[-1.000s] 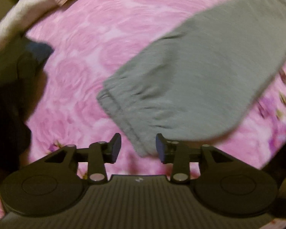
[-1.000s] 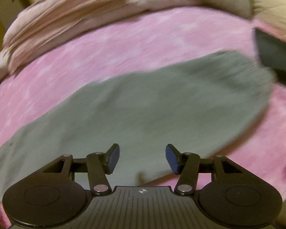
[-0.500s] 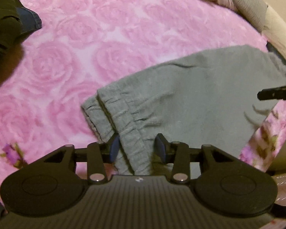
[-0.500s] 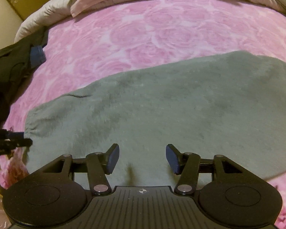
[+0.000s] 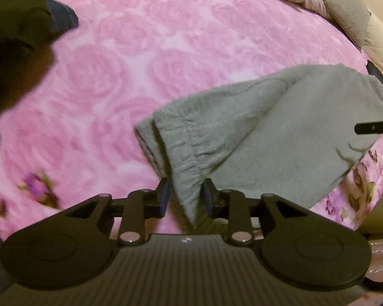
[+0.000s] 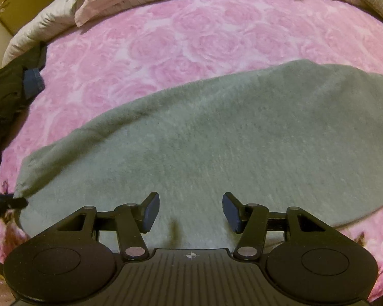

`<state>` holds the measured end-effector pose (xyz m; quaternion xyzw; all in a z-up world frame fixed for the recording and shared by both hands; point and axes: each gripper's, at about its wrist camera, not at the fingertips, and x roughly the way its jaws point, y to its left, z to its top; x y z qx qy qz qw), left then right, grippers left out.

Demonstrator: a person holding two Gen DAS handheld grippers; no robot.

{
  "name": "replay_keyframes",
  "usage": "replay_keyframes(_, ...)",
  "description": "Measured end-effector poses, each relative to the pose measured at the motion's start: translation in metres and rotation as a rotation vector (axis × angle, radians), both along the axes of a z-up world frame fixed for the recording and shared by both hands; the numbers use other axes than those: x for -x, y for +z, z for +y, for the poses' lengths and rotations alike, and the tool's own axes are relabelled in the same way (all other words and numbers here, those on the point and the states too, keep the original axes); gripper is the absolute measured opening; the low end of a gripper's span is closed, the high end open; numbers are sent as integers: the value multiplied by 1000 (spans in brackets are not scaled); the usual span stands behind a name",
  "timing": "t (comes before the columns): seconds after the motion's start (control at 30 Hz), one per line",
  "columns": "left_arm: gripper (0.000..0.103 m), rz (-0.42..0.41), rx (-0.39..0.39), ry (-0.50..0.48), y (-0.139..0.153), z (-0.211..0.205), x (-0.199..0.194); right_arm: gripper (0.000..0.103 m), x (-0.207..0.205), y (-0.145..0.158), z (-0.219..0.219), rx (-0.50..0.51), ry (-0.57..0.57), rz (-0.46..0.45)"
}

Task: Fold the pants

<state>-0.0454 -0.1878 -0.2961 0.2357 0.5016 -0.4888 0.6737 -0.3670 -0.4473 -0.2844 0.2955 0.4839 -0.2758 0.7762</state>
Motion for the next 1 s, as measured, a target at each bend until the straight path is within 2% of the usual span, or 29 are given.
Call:
replay_keyframes(0.1,22,-50,22,-3,18,-4,-13,52,3,-3,-1,-12,-24,5)
replay_keyframes(0.2,22,-70,36,-49,17,-29,-31,52,2,-7,-2,-19,-46,1)
replay_keyframes(0.3,22,-58,15,-177,-3,-67,-36,52,-5,-8,-1,-13,-35,-5)
replay_keyframes(0.33,28,-54,-7,-244,-11,-77,-33,52,-7,-9,-1,-8,-26,-7)
replay_keyframes(0.37,30,-77,-21,-288,-16,-80,-30,52,-9,-10,0,1,-18,-8)
replay_keyframes(0.4,28,-98,-38,-339,-19,-84,-27,52,-11,-11,1,7,-14,-5)
replay_keyframes(0.43,20,-105,-45,-353,-19,-84,-27,52,-11,-13,1,6,-17,0)
replay_keyframes(0.47,15,-113,-40,-348,-15,-80,-29,52,-10,-14,0,-1,-30,4)
replay_keyframes(0.57,14,-158,28,-288,6,-68,-37,53,-9,-14,1,-10,-63,1)
replay_keyframes(0.6,14,-165,29,-282,2,-66,-38,53,-9,-15,2,-10,-65,-2)
replay_keyframes(0.7,15,-121,-16,-277,-26,-71,-39,53,-13,-22,4,-28,-58,11)
replay_keyframes(0.77,22,-95,-20,-246,-26,-73,-46,53,-15,-24,6,-38,-56,21)
replay_keyframes(0.83,32,-104,-14,-221,-15,-68,-49,53,-15,-23,7,-43,-53,13)
replay_keyframes(0.93,25,-175,-12,-209,9,-54,-42,53,-14,-24,9,-56,-54,8)
replay_keyframes(1.0,26,-144,2,-211,23,-44,-32,53,-14,-27,12,-73,-56,-3)
